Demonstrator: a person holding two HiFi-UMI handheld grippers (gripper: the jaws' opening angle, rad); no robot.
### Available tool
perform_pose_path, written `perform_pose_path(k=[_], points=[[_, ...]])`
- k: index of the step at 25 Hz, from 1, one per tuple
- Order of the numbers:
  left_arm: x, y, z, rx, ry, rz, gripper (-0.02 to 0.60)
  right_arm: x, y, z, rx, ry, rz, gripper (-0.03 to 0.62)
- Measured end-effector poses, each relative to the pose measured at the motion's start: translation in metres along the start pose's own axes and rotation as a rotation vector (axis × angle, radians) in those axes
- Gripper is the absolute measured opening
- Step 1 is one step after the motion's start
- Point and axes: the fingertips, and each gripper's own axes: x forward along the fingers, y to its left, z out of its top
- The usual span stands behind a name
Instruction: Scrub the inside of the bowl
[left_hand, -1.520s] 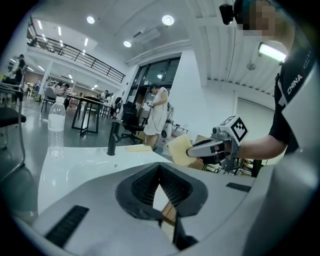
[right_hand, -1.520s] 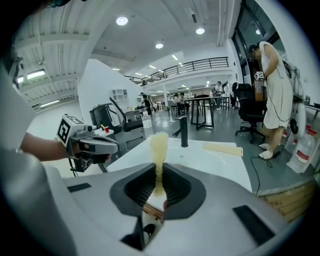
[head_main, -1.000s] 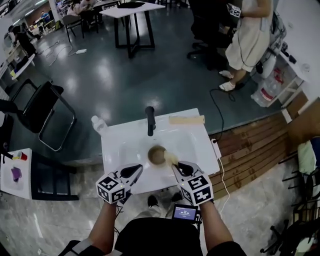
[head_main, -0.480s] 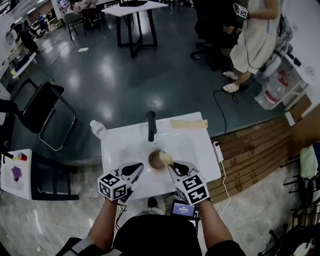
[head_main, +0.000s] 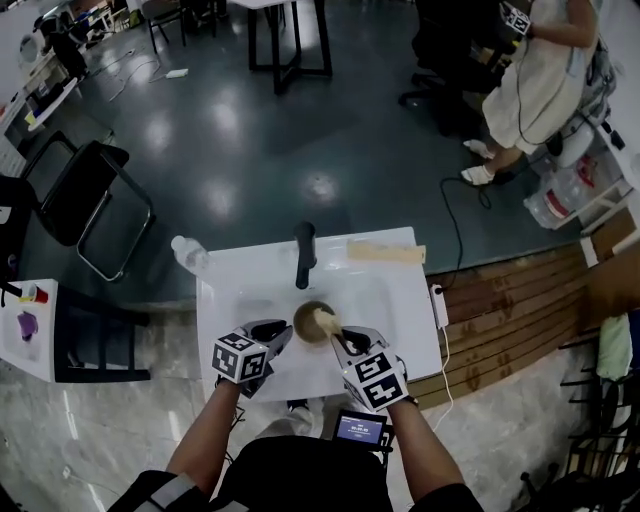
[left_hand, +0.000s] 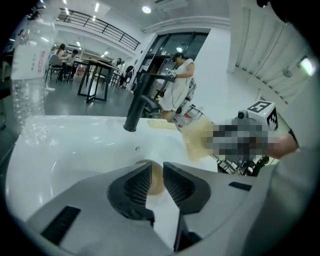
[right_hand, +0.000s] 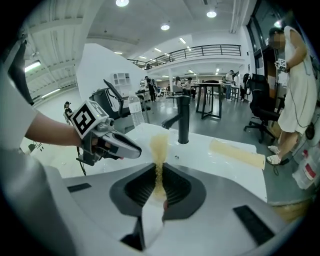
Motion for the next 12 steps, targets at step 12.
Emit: perform_pose_path(k=[12], points=[[0.060, 0.043, -0.058, -0.104, 0.266, 0.120, 0.094, 0.083, -0.018, -0.034, -0.086, 0.161, 0.069, 0.040]])
